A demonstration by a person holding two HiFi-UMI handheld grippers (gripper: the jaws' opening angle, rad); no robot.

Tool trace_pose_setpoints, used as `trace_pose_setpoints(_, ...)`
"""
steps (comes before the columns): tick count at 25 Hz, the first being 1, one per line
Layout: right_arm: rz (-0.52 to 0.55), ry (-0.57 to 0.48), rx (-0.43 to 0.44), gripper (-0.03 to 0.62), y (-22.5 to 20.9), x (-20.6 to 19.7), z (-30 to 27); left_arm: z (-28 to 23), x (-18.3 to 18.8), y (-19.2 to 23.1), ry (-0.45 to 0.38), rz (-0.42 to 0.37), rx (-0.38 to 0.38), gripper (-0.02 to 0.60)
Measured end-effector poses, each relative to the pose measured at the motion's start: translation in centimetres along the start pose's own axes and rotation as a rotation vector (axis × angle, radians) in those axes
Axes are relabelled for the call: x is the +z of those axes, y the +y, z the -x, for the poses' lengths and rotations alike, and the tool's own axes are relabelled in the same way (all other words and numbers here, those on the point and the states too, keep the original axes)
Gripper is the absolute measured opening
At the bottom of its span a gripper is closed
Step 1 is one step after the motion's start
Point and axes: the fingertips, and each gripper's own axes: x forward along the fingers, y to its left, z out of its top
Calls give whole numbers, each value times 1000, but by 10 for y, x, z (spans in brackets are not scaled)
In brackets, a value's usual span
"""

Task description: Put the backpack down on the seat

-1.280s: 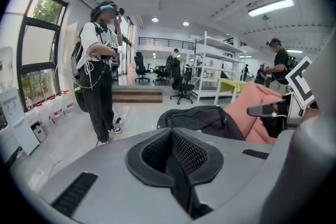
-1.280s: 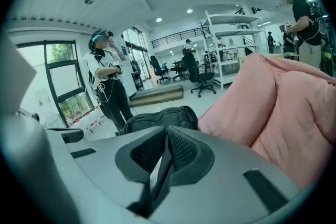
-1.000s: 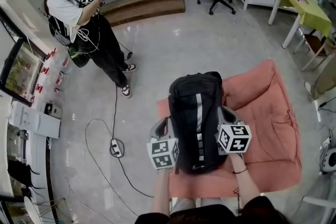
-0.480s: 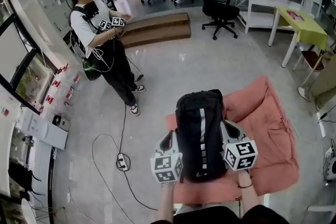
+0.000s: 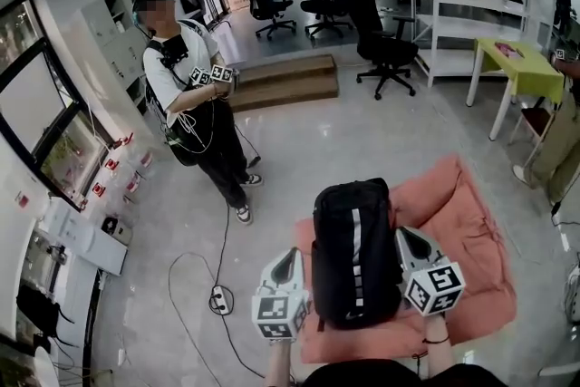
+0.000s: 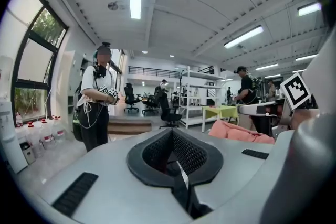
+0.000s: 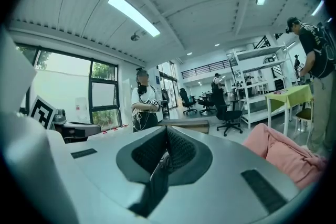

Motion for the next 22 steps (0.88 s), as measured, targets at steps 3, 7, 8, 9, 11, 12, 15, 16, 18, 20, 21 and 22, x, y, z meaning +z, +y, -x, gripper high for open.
trace_pose_setpoints(3,-14,-26,8,14,3,9,9,7,5,0,-7,-15,-6,14)
trace_pose_setpoints(7,-22,-61,5,14,3,22,18,15,21,-1,-51,-13,-23,14)
trace_pose_setpoints(8,-25,-69,1,14,2,24,21,17,24,-1,-61,-11,-26,14)
trace_pose_setpoints(9,-26,-77,-4,14,1,25,24,20,25,-1,-70,-8,-28,14)
trace_pose_setpoints(11,-25,-94,-13,14,-3,27,29,21,28,0,-85,-3,-29,14)
trace_pose_setpoints(12,-25,-102,-17,14,-5,28,30,22,29,0,-91,-1,-31,14)
trace_pose_setpoints(15,-25,-113,-27,14,-9,31,36,25,34,1,-99,-4,-44,14)
trace_pose_setpoints(16,-25,-113,-29,14,-10,31,37,26,34,1,-102,-7,-48,14)
trace_pose_setpoints(18,-25,-109,-35,14,-12,30,41,29,35,3,-107,-13,-51,14)
trace_pose_setpoints(20,-22,-107,-44,14,-13,29,44,30,35,4,-111,-15,-53,14)
trace_pose_setpoints(21,-23,-108,-48,14,-14,28,45,31,35,4,-113,-15,-54,14)
trace_pose_setpoints(22,-24,-109,-50,14,-15,28,46,31,35,5,-114,-17,-55,14)
